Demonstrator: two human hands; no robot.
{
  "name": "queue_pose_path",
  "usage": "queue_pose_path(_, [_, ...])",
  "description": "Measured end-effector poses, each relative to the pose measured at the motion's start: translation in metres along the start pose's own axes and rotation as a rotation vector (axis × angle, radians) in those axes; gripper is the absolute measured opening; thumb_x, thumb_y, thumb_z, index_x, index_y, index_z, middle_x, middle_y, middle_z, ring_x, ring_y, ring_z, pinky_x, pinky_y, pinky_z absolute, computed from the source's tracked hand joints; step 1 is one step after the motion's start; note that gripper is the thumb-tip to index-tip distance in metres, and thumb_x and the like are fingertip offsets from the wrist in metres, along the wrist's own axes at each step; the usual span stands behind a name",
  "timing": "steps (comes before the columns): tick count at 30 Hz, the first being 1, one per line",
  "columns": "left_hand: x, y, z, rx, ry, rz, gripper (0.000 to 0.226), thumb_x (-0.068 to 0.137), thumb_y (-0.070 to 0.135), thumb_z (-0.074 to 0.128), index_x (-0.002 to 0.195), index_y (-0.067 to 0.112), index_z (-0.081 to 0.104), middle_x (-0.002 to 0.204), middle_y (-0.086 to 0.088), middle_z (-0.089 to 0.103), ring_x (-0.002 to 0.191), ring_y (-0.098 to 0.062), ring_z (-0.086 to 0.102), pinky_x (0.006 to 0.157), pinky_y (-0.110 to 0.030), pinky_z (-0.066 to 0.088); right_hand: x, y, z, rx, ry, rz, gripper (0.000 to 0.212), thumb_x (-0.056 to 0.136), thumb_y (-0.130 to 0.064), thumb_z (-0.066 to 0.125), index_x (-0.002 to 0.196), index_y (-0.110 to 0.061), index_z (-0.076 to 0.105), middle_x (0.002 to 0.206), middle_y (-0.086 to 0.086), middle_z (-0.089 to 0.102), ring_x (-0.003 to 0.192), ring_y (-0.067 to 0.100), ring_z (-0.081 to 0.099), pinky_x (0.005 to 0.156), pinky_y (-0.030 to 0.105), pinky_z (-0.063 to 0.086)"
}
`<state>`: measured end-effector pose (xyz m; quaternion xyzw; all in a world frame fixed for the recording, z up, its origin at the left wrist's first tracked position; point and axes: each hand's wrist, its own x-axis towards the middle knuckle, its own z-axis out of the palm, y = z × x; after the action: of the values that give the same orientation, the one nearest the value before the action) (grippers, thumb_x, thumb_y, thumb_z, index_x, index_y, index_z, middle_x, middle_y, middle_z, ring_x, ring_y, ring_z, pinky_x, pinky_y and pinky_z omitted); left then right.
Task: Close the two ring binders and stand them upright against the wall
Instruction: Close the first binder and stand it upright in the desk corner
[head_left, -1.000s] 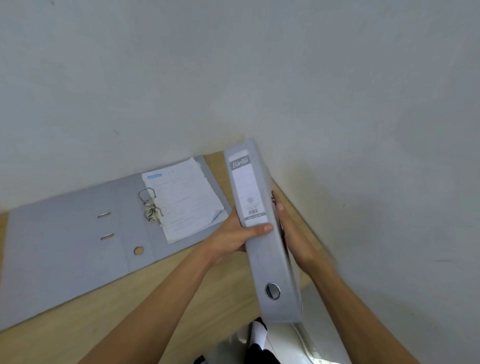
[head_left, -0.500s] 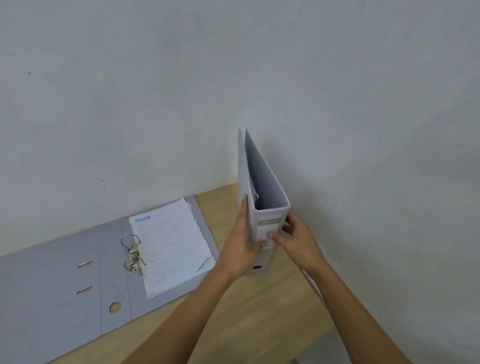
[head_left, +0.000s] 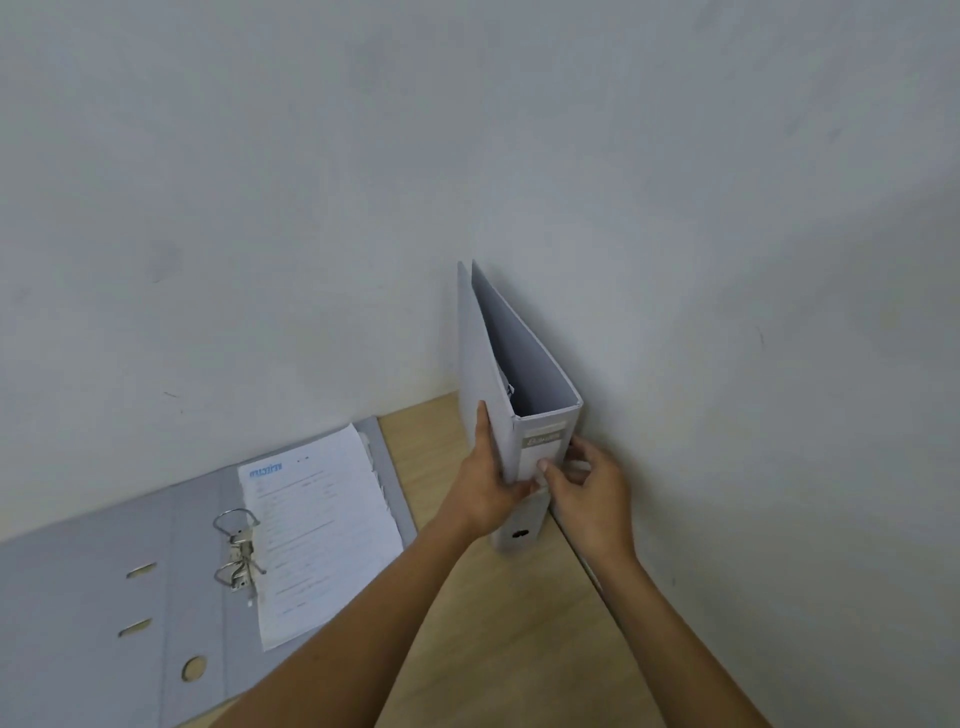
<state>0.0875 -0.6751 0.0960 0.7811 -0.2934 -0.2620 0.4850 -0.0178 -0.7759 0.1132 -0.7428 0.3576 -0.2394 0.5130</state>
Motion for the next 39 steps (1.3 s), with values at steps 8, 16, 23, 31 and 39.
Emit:
queue_pose_path(8, [0.026,0.004,0.015,0.027,0.061,-0.001,0.113,0.092,0.02,0.071,0.158,0.028,-0.021,0.155,-0.002,0.042,0.139,-0.029,0.049,0.107,-0.037,0.047,0.003,0.005,0.001,0.103,0.031,0.071,0.045,0.097,-0.007,0.056,0.14,-0.015,0.059,0.134,-0.006,0.066,0.116,-0.004,0.06,0.078,-0.008,0.041])
queue_pose_path(16, [0.035,0.006,0.017,0.103,0.076,-0.035,0.098,0.097,0.014,0.062,0.16,0.018,-0.014,0.16,-0.013,0.039,0.142,-0.036,0.046,0.111,-0.051,0.045,0.015,0.013,-0.003,0.073,-0.136,0.07,0.057,0.096,0.002,0.052,0.149,-0.021,0.049,0.149,-0.001,0.055,0.133,0.015,0.055,0.088,0.004,0.049])
queue_pose_path(23, [0.037,0.006,0.018,0.126,0.128,-0.097,0.093,0.096,0.022,0.064,0.162,0.018,-0.002,0.157,-0.013,0.045,0.14,-0.034,0.048,0.111,-0.048,0.046,0.018,0.008,-0.007,0.05,-0.251,0.058,0.07,0.095,0.008,0.048,0.156,-0.024,0.034,0.158,-0.001,0.043,0.14,0.02,0.049,0.11,0.044,0.048])
queue_pose_path(31, [0.03,0.005,0.004,0.133,0.178,-0.159,0.08,0.092,0.022,0.071,0.159,0.02,0.027,0.156,-0.008,0.048,0.121,-0.024,0.067,0.088,-0.031,0.056,0.016,0.008,-0.01,0.131,-0.283,0.079,0.071,0.093,0.006,0.052,0.154,-0.026,0.035,0.154,-0.002,0.047,0.109,0.002,0.059,0.075,0.009,0.053])
queue_pose_path(39, [0.0,0.0,-0.021,0.132,0.218,-0.128,0.06,0.095,0.017,0.066,0.15,0.023,0.044,0.153,-0.003,0.051,0.119,-0.025,0.067,0.083,-0.022,0.051,0.002,0.005,0.011,0.158,-0.267,0.045,0.057,0.096,-0.003,0.057,0.148,-0.024,0.045,0.14,-0.002,0.057,0.116,0.012,0.059,0.084,0.016,0.051])
